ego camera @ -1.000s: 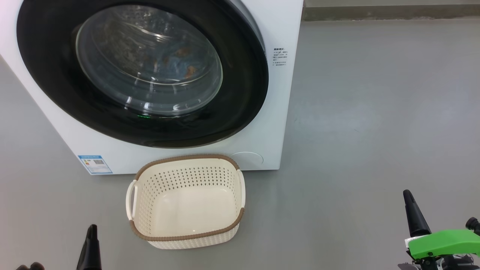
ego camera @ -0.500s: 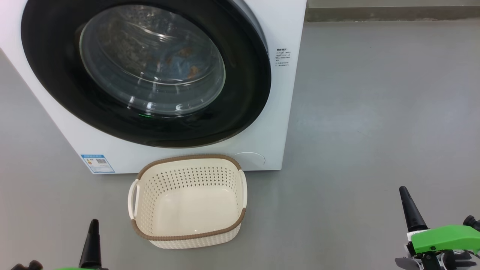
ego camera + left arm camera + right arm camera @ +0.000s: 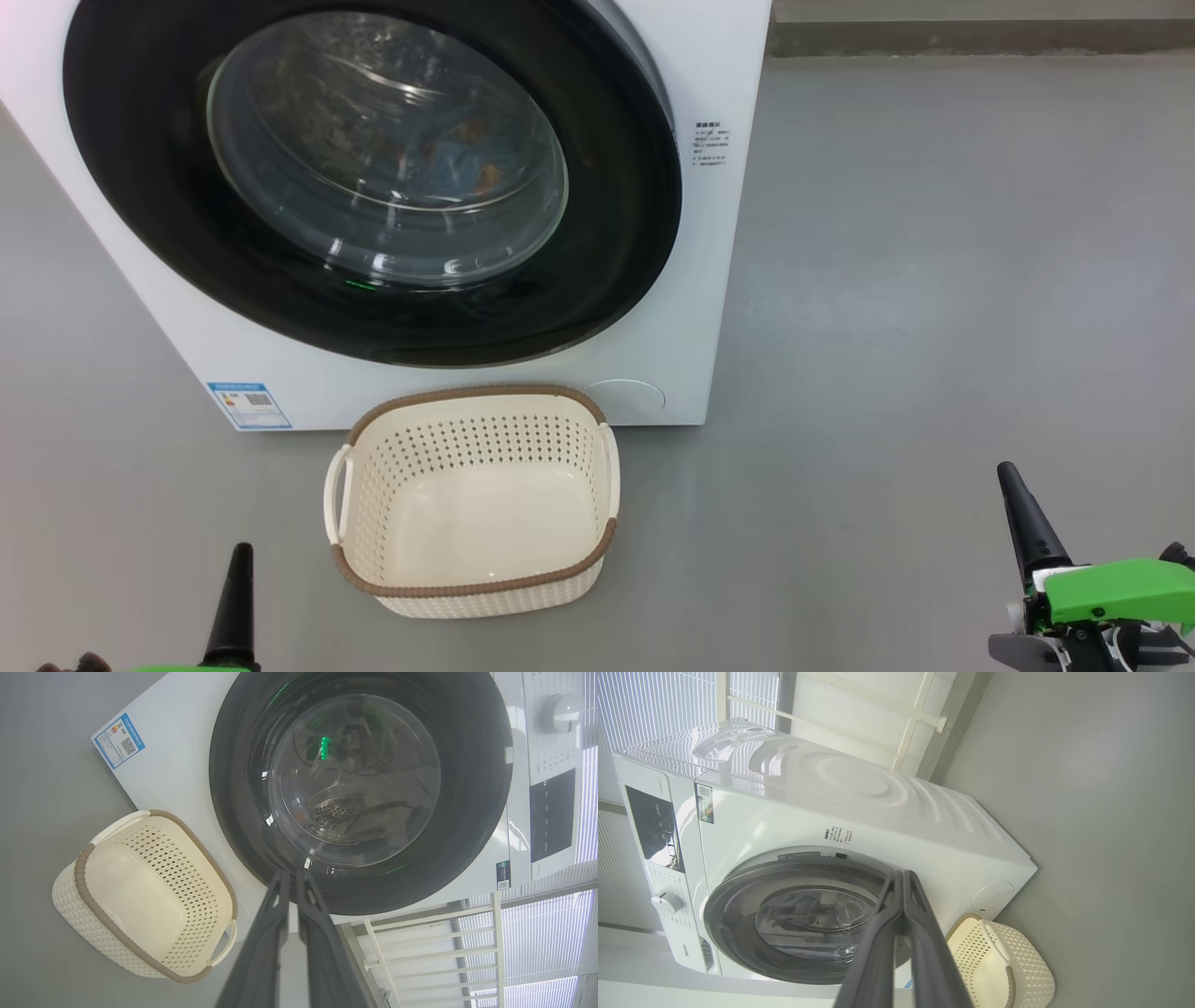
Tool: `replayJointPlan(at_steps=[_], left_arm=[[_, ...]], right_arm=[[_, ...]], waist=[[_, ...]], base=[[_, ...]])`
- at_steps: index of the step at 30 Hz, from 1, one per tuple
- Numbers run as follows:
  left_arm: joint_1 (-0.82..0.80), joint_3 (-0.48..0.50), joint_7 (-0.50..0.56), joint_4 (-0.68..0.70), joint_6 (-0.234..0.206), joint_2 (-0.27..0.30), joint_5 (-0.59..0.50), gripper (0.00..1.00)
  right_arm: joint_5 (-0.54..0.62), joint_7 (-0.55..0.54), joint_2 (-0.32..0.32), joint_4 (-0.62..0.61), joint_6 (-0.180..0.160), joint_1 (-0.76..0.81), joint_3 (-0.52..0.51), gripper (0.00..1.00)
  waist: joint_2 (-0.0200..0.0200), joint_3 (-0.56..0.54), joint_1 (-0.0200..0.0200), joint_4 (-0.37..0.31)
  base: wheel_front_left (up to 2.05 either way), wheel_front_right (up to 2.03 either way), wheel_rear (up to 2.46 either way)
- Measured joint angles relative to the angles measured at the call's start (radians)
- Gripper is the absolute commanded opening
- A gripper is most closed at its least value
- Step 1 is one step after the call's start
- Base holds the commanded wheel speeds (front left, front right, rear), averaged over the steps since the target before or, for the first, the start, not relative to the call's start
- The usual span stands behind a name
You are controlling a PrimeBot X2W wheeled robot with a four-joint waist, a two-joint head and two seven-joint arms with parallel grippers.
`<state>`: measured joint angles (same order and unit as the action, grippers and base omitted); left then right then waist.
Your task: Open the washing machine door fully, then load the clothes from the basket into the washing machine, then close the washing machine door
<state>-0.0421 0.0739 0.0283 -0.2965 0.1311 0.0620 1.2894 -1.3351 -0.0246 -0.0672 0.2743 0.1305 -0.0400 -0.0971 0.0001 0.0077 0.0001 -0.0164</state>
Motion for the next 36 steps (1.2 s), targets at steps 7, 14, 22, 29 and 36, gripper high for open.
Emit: replayJointPlan(at_steps=[7,14,22,29,36], left_arm=[[-0.003,0.001,0.022,0.004,0.000,-0.011,0.077,0.00],[-0.017,0.003,0.042,0.009,0.000,-0.014,0.159,0.00],[-0.021,0.005,0.063,0.015,0.000,-0.018,0.245,0.00],[-0.022,0.006,0.079,0.020,0.000,-0.020,0.310,0.00],[-0.022,0.006,0.079,0.020,0.000,-0.020,0.311,0.00]], right_arm=[[-0.063,-0.020,0.004,-0.001,0.000,-0.013,-0.005,0.00],[-0.131,-0.038,0.007,-0.002,0.000,-0.013,-0.008,0.00],[-0.213,-0.063,0.011,-0.002,-0.002,-0.014,-0.018,0.00],[-0.273,-0.080,0.021,-0.002,-0.002,-0.015,-0.032,0.00],[-0.276,-0.081,0.025,-0.002,-0.002,-0.015,-0.033,0.00]], waist=[[0.0000,-0.001,0.0000,0.004],[0.0000,-0.002,0.0000,0.008],[0.0000,-0.004,0.0000,0.013],[0.0000,-0.005,0.0000,0.016],[0.0000,-0.005,-0.0001,0.016]], base=[[0.00,0.00,0.00],[0.00,0.00,0.00],[0.00,0.00,0.00],[0.00,0.00,0.00],[0.00,0.00,0.00]])
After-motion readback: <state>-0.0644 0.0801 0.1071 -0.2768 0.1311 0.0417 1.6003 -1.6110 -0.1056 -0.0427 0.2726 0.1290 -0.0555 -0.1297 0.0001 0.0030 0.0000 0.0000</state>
